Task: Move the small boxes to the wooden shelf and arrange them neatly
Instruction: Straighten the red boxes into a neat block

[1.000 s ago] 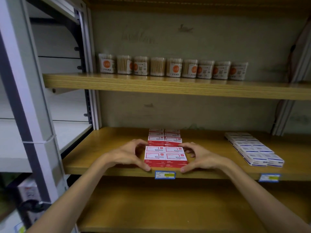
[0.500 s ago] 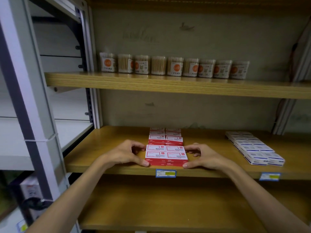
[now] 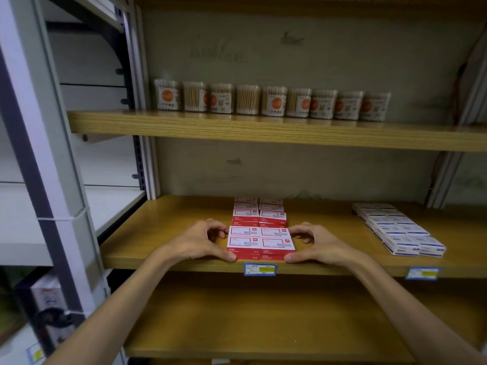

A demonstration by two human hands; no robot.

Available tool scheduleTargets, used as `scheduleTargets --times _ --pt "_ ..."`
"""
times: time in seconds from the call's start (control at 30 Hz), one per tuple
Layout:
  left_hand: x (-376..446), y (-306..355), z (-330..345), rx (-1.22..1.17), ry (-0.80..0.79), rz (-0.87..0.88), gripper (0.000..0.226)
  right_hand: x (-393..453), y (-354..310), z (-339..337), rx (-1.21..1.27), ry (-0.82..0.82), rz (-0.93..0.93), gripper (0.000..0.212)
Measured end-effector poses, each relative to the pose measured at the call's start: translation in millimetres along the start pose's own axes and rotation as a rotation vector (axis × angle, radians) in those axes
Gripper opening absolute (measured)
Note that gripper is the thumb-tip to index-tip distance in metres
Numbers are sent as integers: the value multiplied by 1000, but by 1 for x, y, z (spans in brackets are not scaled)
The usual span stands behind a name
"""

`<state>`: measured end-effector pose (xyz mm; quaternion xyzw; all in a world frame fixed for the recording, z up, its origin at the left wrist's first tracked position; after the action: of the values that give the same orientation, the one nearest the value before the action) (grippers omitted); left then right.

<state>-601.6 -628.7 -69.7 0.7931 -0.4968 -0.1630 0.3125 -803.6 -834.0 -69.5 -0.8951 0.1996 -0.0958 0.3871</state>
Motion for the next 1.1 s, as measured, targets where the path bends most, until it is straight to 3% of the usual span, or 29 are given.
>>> scheduleTargets --times 0.27,0.4,0.47,0.57,0.8,0.97,1.03,1.1 --pt "-1 -1 1 33 -3 4 71 -3 -1 2 4 -2 -8 83" --pt "2 5 1 117 -32 -2 103 1 -2 4 -32 -16 2 111" --pt "3 16 4 244 -20 12 109 4 -9 7 -72 -26 -18 112" --pt "8 32 14 374 -15 56 104 11 -16 12 -140 -20 -37 103" --pt "21 39 23 306 -57 74 85 21 -17 16 -143 -46 -13 91" --pt "21 36 23 268 -73 68 92 19 -24 16 -126 -73 -10 82" --pt "16 38 15 206 -72 70 88 12 -30 13 -161 -101 -12 84" --pt "9 40 1 2 17 76 70 8 -36 3 -91 -80 -7 83"
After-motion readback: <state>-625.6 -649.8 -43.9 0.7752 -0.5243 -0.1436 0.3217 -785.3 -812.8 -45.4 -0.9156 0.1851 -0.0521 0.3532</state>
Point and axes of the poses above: each hand's wrist, its own x-axis towards the middle knuckle, its own z-axis out of the palm, y = z × x, the point moved 5 cm from there along x, towards the middle knuckle, and after that the axes turned 4 degrees about x, right-handed, at the moved point
